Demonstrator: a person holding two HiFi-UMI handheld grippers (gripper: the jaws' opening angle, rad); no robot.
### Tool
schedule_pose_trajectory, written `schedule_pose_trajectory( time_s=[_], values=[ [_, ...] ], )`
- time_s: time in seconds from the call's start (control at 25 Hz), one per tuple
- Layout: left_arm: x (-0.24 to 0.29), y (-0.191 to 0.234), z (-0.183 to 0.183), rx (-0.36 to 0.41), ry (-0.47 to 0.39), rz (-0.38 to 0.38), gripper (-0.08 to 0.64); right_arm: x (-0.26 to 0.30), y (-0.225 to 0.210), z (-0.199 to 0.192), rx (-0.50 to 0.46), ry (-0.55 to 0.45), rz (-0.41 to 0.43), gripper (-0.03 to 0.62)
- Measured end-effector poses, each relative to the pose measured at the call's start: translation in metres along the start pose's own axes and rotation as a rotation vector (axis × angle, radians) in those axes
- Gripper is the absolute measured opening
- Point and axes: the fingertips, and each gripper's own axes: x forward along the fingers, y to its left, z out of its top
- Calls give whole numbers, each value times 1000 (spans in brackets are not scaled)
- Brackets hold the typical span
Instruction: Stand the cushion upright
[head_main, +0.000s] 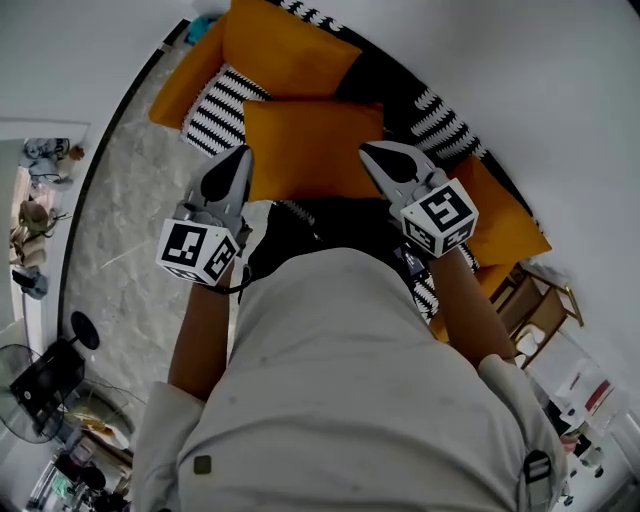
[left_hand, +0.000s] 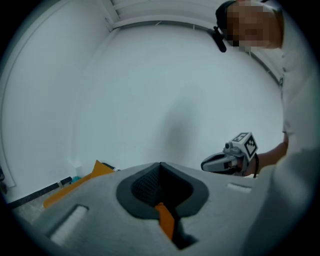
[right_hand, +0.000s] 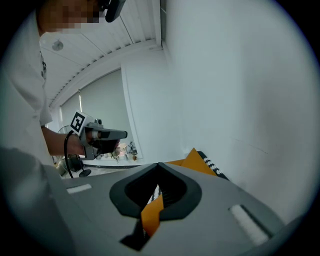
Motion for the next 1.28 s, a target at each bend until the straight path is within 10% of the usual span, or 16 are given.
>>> schedule_pose_trajectory(
  time_s=[0.56, 1.28],
  values=[
    [128, 123, -64, -14, 225, -98, 60, 114, -152, -56, 49, 213, -201, 104],
    [261, 236, -335, -60, 749, -192, 233, 232, -275, -299, 178, 642, -153, 241]
  ],
)
